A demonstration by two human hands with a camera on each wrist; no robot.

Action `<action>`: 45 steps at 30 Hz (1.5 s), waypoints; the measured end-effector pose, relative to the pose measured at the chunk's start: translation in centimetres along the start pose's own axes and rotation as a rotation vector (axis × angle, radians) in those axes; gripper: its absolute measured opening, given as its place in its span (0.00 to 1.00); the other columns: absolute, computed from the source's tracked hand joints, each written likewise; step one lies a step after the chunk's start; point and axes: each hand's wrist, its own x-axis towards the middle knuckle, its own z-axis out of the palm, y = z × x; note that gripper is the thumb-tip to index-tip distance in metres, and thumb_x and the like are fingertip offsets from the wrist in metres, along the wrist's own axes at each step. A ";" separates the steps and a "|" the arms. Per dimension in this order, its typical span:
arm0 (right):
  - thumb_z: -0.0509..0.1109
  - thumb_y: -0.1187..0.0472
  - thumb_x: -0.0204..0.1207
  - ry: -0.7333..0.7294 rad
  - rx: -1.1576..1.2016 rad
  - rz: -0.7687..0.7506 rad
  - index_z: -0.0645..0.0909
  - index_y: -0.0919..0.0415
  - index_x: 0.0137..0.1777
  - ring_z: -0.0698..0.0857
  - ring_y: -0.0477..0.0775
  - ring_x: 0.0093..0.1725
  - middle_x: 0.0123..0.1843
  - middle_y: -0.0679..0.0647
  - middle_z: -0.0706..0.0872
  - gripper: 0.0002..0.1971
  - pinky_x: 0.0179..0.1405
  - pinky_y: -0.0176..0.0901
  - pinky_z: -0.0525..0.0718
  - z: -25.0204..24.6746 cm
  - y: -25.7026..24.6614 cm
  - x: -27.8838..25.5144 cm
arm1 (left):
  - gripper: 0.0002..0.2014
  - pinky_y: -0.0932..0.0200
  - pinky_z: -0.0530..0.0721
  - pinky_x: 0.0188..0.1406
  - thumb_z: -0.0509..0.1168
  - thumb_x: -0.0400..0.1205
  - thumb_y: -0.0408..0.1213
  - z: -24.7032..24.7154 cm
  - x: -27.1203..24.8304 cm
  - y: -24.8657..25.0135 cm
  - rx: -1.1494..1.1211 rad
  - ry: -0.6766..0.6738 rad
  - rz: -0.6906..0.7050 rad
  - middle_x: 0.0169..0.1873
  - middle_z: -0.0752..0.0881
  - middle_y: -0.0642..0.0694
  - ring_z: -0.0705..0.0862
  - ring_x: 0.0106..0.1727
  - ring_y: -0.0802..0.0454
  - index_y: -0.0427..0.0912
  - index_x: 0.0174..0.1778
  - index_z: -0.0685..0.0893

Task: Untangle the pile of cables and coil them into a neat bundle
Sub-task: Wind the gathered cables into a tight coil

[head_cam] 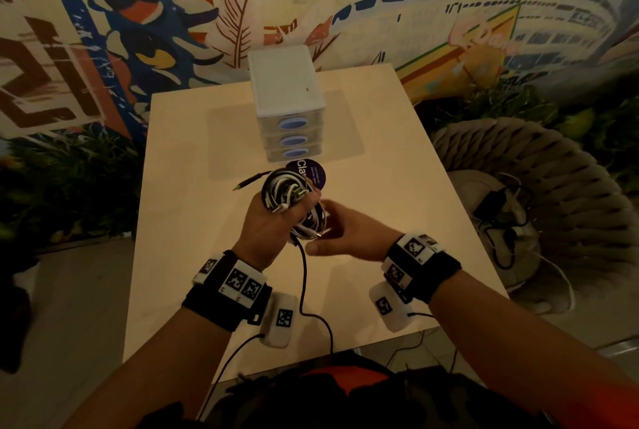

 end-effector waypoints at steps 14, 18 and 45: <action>0.63 0.52 0.89 -0.089 0.215 0.322 0.74 0.57 0.41 0.60 0.50 0.24 0.27 0.50 0.61 0.15 0.27 0.42 0.65 0.0 1.7 -1.1 | 0.10 0.53 0.90 0.40 0.79 0.78 0.39 -2.4 -0.4 1.1 0.320 -0.177 0.193 0.44 0.92 0.46 0.91 0.47 0.50 0.41 0.52 0.90; 0.58 0.46 0.90 -0.004 0.286 0.391 0.85 0.62 0.41 0.62 0.49 0.24 0.27 0.51 0.70 0.25 0.28 0.43 0.60 -0.7 1.8 -0.9 | 0.07 0.58 0.85 0.50 0.73 0.76 0.40 -2.4 -0.8 1.1 0.766 -0.500 0.382 0.43 0.88 0.59 0.86 0.46 0.58 0.49 0.50 0.88; 0.86 0.51 0.66 -0.222 -0.480 0.472 0.92 0.55 0.52 0.93 0.45 0.45 0.48 0.48 0.95 0.17 0.42 0.40 0.87 0.1 -1.0 1.9 | 0.17 0.55 0.80 0.36 0.66 0.84 0.48 1.0 -0.7 -3.3 1.704 -0.514 0.293 0.44 0.88 0.50 0.87 0.42 0.47 0.46 0.66 0.75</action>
